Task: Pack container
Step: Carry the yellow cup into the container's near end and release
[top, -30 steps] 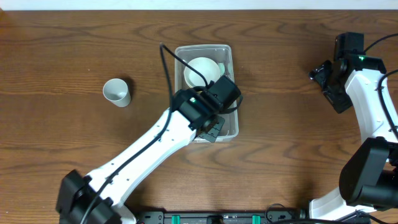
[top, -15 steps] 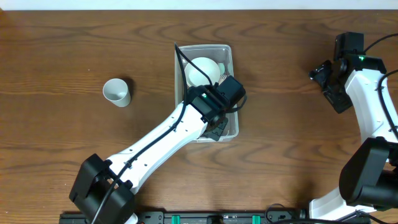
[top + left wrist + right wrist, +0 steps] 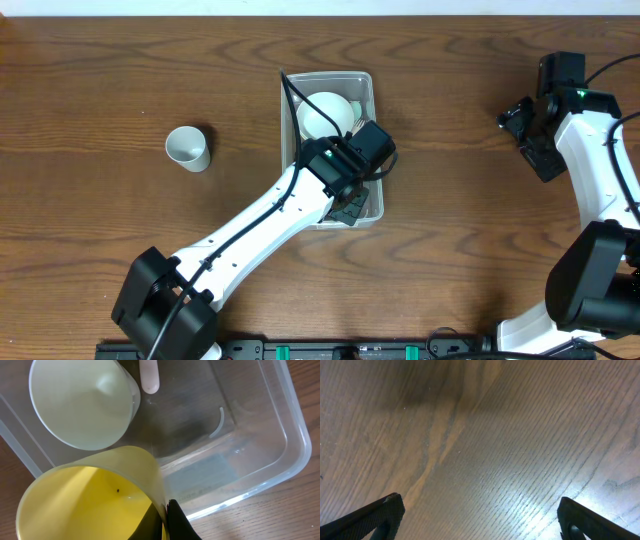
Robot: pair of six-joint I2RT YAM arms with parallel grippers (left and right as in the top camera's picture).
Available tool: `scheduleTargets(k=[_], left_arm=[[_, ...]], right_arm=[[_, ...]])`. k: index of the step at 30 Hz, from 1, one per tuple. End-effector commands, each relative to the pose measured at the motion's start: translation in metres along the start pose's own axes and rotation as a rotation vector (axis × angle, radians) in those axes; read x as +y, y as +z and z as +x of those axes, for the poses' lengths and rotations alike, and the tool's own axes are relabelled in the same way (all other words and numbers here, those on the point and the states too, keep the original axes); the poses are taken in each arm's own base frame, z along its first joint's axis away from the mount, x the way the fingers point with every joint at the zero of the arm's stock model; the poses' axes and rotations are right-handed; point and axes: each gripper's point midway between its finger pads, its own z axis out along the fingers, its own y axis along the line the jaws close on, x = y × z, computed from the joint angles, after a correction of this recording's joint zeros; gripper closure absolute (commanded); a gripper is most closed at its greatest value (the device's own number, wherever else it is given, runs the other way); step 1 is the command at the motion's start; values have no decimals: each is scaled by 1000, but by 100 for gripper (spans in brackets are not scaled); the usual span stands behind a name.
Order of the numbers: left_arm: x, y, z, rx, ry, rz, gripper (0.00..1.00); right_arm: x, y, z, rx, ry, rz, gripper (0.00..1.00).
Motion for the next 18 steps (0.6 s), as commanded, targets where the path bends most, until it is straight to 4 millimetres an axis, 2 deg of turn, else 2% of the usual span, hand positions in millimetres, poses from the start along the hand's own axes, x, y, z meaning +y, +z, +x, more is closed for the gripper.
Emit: scheduleTargets(k=[1, 18], left_arm=[[1, 7, 8, 32, -12, -11, 94], [2, 15, 12, 38, -77, -15, 94]], right_arm=[[-1, 0, -1, -6, 14, 4, 1], [-1, 0, -1, -6, 14, 4, 1]])
